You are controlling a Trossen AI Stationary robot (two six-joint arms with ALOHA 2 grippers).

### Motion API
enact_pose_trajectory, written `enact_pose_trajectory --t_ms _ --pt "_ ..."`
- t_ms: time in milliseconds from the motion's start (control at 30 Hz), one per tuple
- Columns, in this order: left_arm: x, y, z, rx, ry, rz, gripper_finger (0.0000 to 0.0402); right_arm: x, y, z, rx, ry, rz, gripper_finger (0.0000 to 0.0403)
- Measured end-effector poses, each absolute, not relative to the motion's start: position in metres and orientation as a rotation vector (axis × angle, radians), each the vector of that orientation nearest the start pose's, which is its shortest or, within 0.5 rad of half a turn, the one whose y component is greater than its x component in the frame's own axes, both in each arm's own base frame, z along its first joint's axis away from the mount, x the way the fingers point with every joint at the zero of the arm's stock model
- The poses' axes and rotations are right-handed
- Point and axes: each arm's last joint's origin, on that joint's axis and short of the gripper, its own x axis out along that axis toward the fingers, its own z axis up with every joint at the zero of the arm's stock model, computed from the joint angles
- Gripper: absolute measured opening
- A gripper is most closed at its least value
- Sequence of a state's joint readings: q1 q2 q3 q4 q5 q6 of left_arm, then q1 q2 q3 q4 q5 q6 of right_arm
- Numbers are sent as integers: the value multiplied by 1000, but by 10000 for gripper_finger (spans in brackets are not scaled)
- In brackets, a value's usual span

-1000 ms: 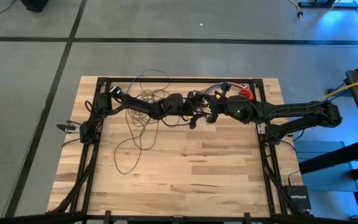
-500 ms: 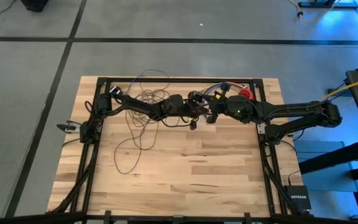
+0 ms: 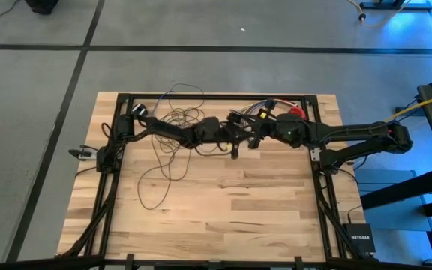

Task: Coiling cords

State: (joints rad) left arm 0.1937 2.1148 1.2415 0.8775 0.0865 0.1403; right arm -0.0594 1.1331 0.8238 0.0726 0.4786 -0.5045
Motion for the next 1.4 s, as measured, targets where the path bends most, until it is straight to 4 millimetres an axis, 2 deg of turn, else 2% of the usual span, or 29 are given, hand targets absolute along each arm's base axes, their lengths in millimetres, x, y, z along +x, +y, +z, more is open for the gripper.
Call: enact_pose_trajectory --t_ms 100,200,400,700,900,1267,1400 --pt "448 71 196 183 -26 92 19 249 -28 305 -535 350 -467 5" --pt "450 65 202 226 -27 150 19 250 -28 307 -532 335 -466 5" --pt "460 71 218 268 2 222 19 251 -27 310 -501 281 -435 5" --pt "459 79 215 341 95 435 19 251 -27 315 -462 219 -447 5" --pt "456 82 208 409 205 550 19 244 -25 329 -445 115 -429 5" --pt "452 87 192 508 414 581 19 223 -22 347 -436 29 -382 5" --pt "449 85 186 485 448 459 11 212 -21 350 -438 43 -382 5"
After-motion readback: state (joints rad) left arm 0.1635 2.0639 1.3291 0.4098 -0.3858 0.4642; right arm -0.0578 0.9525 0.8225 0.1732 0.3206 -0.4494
